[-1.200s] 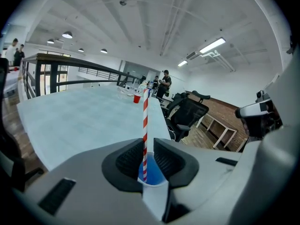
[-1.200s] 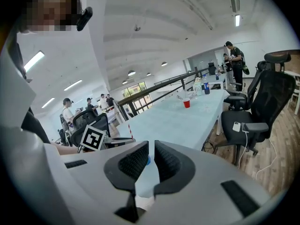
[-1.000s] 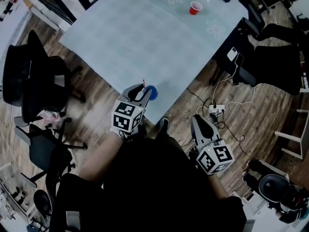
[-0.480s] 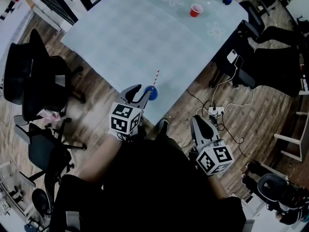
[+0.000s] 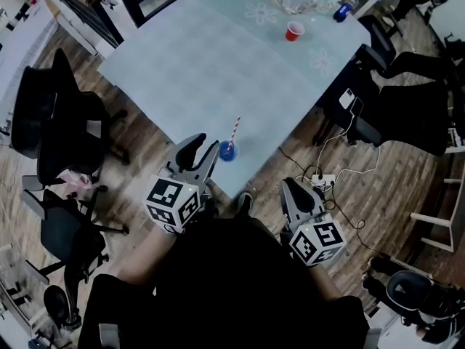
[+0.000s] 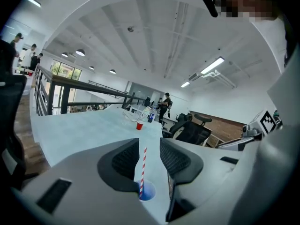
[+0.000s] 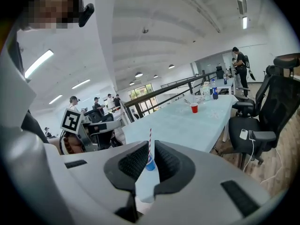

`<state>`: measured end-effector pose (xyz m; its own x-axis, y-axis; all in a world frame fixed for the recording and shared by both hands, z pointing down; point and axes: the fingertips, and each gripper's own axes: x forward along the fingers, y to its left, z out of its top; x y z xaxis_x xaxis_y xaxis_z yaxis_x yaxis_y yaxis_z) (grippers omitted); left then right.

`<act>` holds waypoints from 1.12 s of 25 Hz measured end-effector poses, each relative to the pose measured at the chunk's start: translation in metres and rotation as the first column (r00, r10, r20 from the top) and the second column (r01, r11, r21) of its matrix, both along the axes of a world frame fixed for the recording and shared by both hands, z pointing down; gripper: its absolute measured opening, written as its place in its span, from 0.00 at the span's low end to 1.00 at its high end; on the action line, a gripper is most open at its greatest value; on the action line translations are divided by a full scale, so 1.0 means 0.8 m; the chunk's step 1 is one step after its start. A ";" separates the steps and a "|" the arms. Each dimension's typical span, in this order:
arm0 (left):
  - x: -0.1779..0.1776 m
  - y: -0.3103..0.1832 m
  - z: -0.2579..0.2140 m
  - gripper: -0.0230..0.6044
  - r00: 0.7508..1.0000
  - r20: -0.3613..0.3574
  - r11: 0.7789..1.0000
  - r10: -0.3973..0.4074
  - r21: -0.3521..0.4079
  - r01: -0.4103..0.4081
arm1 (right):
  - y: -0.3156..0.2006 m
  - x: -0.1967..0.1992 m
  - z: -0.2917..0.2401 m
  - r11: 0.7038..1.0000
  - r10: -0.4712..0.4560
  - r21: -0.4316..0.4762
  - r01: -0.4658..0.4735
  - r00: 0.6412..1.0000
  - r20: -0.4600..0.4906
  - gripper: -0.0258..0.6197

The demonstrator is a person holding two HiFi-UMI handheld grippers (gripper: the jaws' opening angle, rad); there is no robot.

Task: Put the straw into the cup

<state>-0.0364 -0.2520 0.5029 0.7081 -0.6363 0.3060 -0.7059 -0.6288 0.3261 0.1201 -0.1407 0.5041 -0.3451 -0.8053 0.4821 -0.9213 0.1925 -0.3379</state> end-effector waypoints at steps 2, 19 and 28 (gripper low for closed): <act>-0.003 0.007 -0.020 0.27 1.000 -0.018 1.000 0.005 0.022 -0.004 | -0.002 -0.005 -0.004 1.000 -0.016 0.008 0.016 1.000 -0.001 0.13; -0.018 0.064 -0.083 0.10 0.987 -0.162 0.999 -0.008 0.046 0.016 | -0.024 -0.043 -0.032 0.987 -0.132 0.093 0.134 0.991 -0.029 0.13; -0.022 0.069 -0.087 0.09 0.993 -0.121 0.997 -0.003 0.072 0.012 | -0.030 -0.052 -0.045 0.978 -0.157 0.133 0.161 0.987 -0.038 0.13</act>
<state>-0.0544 -0.1972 0.4330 0.7320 -0.6593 0.1716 -0.6691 -0.6485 0.3629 0.0787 -0.1651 0.4678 -0.4621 -0.7995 0.3838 -0.8838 0.3794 -0.2737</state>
